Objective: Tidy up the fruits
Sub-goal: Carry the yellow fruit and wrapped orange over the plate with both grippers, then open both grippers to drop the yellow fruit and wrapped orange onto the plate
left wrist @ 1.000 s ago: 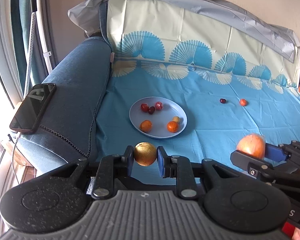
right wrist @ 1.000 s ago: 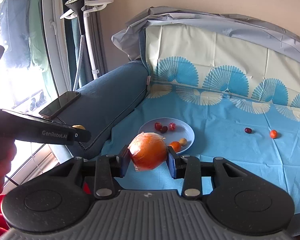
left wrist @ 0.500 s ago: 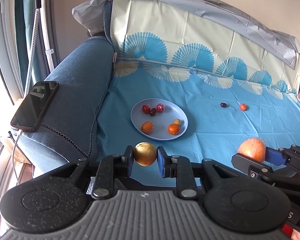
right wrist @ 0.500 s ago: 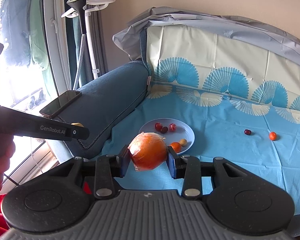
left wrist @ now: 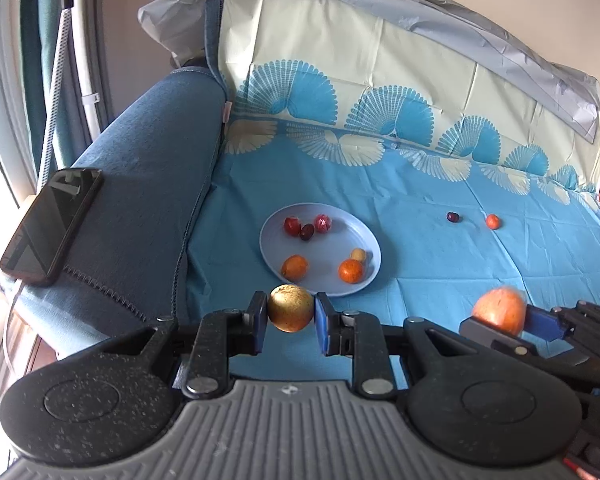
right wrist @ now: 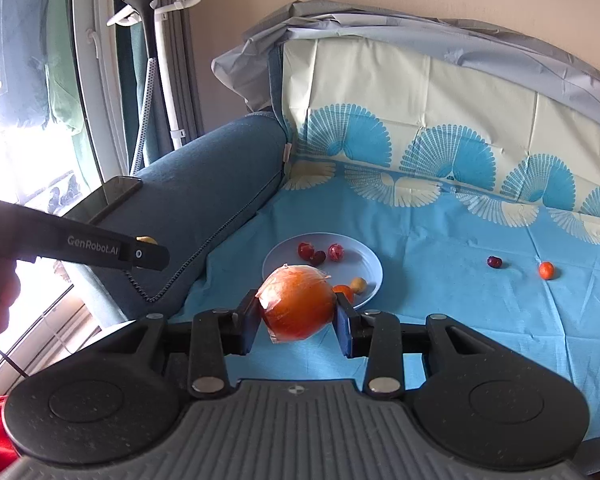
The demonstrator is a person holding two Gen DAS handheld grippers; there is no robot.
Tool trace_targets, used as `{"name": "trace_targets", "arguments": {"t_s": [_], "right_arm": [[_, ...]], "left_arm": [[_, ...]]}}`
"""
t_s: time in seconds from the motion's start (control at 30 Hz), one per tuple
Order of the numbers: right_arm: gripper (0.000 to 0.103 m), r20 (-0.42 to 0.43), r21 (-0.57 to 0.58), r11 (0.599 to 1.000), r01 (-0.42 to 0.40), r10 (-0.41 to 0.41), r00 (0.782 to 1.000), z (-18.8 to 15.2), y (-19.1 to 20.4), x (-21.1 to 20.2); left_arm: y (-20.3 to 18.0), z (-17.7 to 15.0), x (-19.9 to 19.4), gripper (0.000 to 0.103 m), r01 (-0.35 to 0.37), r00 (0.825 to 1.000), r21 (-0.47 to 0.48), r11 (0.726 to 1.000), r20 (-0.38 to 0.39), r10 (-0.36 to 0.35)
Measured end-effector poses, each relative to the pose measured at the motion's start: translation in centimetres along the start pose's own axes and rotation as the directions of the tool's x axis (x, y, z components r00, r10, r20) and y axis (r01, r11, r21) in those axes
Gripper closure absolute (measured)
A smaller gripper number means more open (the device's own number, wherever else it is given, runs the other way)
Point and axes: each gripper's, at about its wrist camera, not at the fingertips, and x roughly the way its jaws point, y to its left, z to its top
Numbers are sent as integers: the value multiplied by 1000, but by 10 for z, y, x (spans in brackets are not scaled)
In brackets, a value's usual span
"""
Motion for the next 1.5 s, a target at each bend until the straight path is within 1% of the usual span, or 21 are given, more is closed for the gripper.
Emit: {"name": "trace_targets", "arguments": {"t_s": [0.17, 0.33, 0.5, 0.63, 0.83, 0.97, 1.17, 1.23, 1.3, 1.33, 1.37, 1.4, 1.43, 1.47, 1.5], "right_arm": [[63, -12, 1, 1000, 12, -12, 1000, 9, -6, 26], [63, -35, 10, 1000, 21, -20, 999, 17, -16, 61], [63, -48, 13, 1000, 22, -21, 999, 27, -25, 102], [63, -55, 12, 1000, 18, -18, 998, 34, -31, 138], [63, -102, 8, 1000, 20, -19, 995, 36, -38, 194], [63, -137, -2, 1000, 23, -23, 990, 31, -43, 225], [63, -194, -15, 999, 36, -39, 980, 20, -51, 262], [63, -204, -25, 999, 43, -47, 978, 18, -52, 271], [62, -210, -27, 998, 48, -52, 976, 17, -54, 277], [61, -212, -25, 999, 45, -49, 976, 18, -56, 280], [52, -212, -26, 999, 40, -45, 976, 20, -56, 280], [38, -209, -31, 999, 36, -42, 977, 22, -56, 279], [31, -198, -36, 999, 35, -42, 979, 24, -56, 275], [19, -183, -39, 998, 40, -47, 982, 26, -57, 270], [12, -167, -42, 998, 47, -54, 985, 28, -56, 263]], "left_arm": [[-1, 24, 26, 76, 4, 1000, 3, 1000, 6, -4], [-2, 49, 65, 76, 7, 1000, -2, 1000, -4, -7], [-1, 68, 112, 76, 9, 999, -16, 1000, -37, -10], [-3, 80, 152, 76, -4, 997, -23, 1000, -71, 2], [-3, 90, 204, 76, -21, 994, -18, 1000, -108, 19], [-3, 91, 238, 76, -36, 988, 9, 999, -149, 37], [-4, 89, 275, 76, -52, 981, 37, 998, -184, 58], [-5, 87, 285, 75, -44, 979, 46, 998, -195, 52], [-6, 87, 291, 60, -32, 983, 61, 998, -177, 43], [-6, 88, 291, 38, -33, 987, 69, 997, -158, 43], [-8, 88, 288, 12, -37, 989, 76, 996, -137, 47], [-8, 88, 282, 5, -43, 992, 77, 996, -117, 52], [-8, 88, 274, 0, -43, 995, 71, 997, -89, 49], [-7, 88, 264, 0, -39, 997, 68, 997, -66, 44], [-7, 87, 255, 0, -34, 997, 78, 996, -69, 40]]}}
